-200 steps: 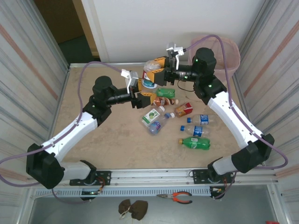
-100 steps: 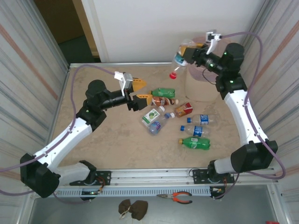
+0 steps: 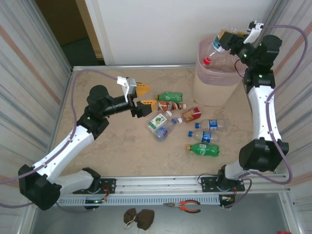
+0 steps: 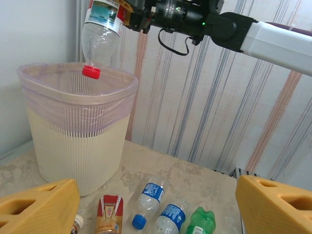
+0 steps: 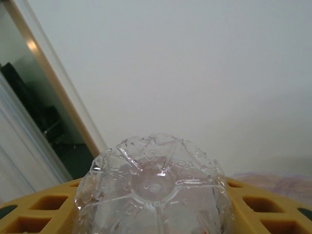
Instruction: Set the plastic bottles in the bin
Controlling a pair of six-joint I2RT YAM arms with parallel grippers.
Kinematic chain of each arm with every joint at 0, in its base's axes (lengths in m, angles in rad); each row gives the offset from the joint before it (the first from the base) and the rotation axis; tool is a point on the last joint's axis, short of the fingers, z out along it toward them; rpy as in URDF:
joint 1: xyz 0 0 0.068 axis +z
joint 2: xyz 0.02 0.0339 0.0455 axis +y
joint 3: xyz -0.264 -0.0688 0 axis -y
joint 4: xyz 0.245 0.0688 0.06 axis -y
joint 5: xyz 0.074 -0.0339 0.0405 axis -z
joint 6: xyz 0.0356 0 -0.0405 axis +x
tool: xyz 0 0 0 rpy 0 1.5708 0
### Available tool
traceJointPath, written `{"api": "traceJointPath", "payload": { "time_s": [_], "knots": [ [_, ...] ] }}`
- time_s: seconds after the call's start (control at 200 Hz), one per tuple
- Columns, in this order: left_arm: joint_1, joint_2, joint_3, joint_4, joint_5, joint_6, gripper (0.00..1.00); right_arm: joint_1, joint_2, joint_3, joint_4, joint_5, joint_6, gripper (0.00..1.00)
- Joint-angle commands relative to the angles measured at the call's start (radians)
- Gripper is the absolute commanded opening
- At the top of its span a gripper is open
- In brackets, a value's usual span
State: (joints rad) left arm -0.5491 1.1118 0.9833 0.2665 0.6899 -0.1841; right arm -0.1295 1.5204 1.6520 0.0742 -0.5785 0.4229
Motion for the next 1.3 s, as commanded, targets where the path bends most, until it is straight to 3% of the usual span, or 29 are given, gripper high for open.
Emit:
{"api": "traceJointPath", "payload": {
  "time_s": [0.0, 0.451, 0.646, 1.022, 1.177, 1.293],
  "knots": [
    [0.006, -0.032, -0.01, -0.007, -0.018, 0.02, 0.84, -0.008, 0.054, 0.055, -0.026, 0.007, -0.073, 0.54],
    [0.006, -0.062, -0.031, -0.036, -0.053, 0.031, 0.84, 0.026, 0.189, 0.033, -0.192, -0.021, -0.233, 0.55],
    [0.007, -0.075, -0.034, -0.062, -0.067, 0.038, 0.84, 0.06, 0.241, 0.003, -0.276, 0.018, -0.321, 0.61],
    [0.009, -0.073, -0.034, -0.064, -0.069, 0.041, 0.85, 0.042, 0.236, 0.007, -0.304, 0.005, -0.266, 0.82],
    [0.008, -0.061, -0.03, -0.054, -0.066, 0.035, 0.85, 0.037, 0.204, 0.042, -0.312, 0.006, -0.257, 0.82],
    [0.008, -0.052, -0.025, -0.049, -0.06, 0.034, 0.85, 0.036, 0.199, 0.067, -0.33, 0.001, -0.258, 0.74]
  ]
}}
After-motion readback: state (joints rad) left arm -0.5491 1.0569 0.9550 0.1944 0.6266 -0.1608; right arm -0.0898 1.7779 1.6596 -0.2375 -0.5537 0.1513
